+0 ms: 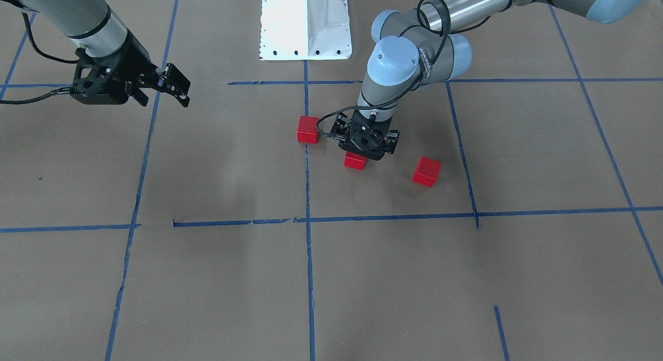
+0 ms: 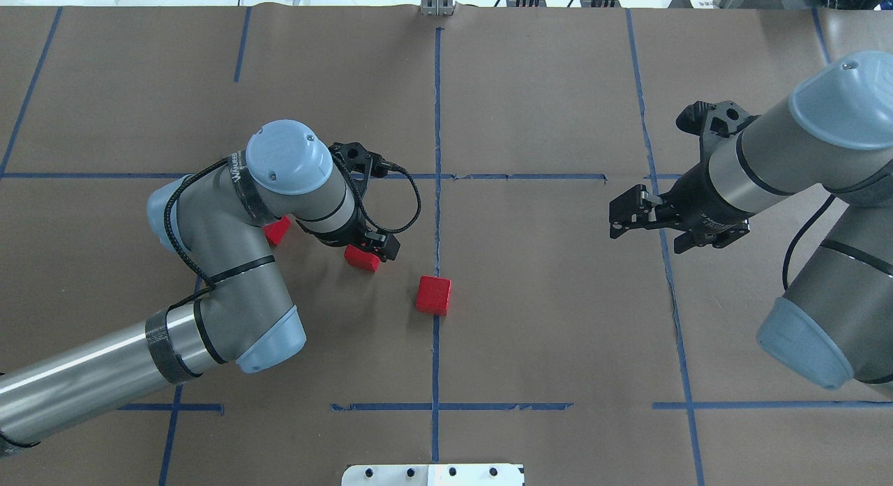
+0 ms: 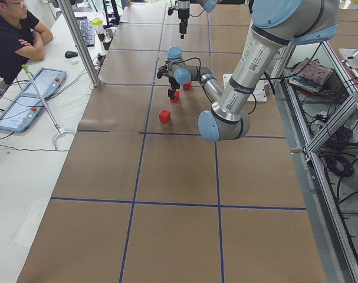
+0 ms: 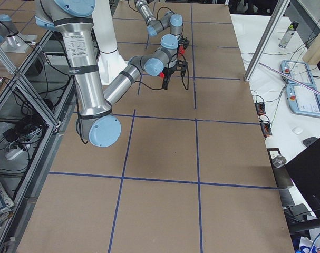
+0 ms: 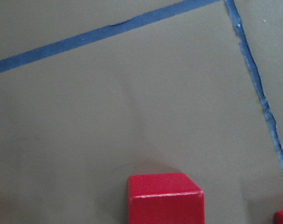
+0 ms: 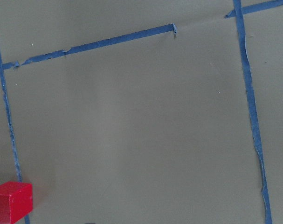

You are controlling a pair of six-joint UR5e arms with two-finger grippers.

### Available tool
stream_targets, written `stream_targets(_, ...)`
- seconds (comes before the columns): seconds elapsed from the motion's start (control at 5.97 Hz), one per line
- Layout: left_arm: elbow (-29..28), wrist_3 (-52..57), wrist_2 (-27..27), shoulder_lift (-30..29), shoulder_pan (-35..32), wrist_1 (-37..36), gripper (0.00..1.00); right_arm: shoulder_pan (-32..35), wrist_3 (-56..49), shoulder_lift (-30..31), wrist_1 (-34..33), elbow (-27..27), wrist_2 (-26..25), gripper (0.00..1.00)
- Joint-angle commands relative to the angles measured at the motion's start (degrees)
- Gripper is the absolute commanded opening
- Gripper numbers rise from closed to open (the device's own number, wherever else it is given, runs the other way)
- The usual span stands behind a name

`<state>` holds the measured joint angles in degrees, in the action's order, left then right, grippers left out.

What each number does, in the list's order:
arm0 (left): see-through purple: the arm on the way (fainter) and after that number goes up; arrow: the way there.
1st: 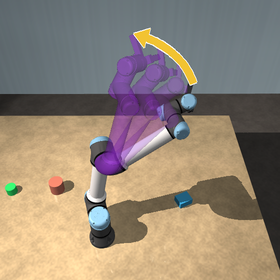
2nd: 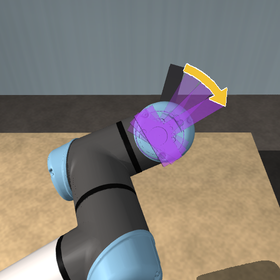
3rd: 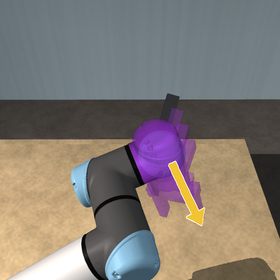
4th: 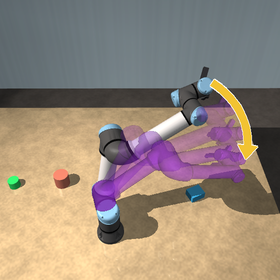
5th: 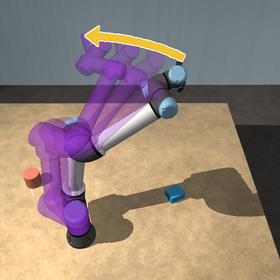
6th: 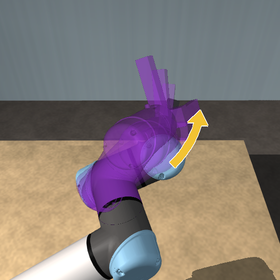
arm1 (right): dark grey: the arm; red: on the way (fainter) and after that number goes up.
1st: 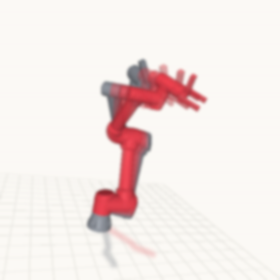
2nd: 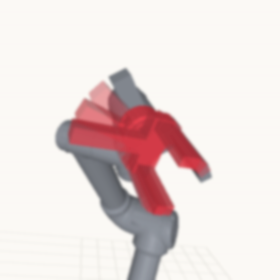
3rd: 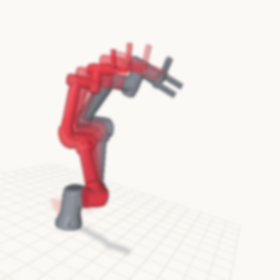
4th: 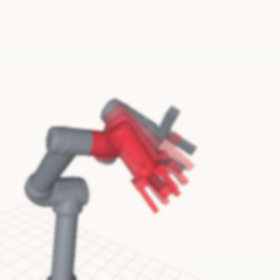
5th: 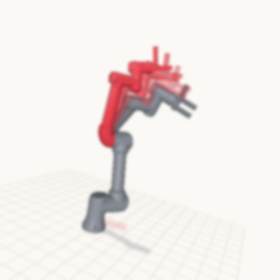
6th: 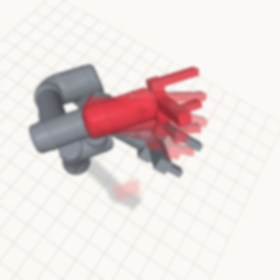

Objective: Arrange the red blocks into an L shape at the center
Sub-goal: 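Grasp the red cube nearest the center with the left gripper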

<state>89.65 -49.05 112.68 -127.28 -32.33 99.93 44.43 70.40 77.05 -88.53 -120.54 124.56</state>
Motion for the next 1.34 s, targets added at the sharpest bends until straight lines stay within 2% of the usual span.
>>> stream_targets(0.0, -3.06, -0.08, -1.66, -2.00, 0.16, 0.18, 0.90, 0.04, 0.00, 0.03, 0.03, 0.04, -0.20, 1.00)
stream_targets(0.17, -3.16, -0.08, -1.85, -2.09, 0.16, 0.09, 0.65, 0.04, 0.00, 0.03, 0.03, 0.12, -0.20, 1.00)
stream_targets(0.34, -3.16, 0.00, -1.85, -2.01, 0.16, 0.09, 0.20, 0.04, 0.00, 0.12, 0.03, 0.13, -0.29, 1.00)
stream_targets(0.5, -3.16, -0.08, -1.85, -3.22, 0.07, 0.00, 0.00, 0.04, 0.00, 0.12, 0.03, 0.04, -0.29, 1.00)
stream_targets(0.84, -4.90, -8.74, -2.81, -8.39, 0.16, -0.52, 0.00, 0.48, -0.17, 0.99, -0.15, -1.01, 0.42, 1.00)
stream_targets(1.01, -11.97, -10.26, -4.47, -14.34, 0.25, -0.35, 0.00, 0.83, -0.17, 1.35, -0.15, -0.93, 0.42, 1.00)
stream_targets(1.17, -12.91, -11.76, -4.49, -14.92, 0.42, -0.26, 0.00, 0.83, -0.17, 1.44, -0.15, -1.02, 0.42, 1.00)
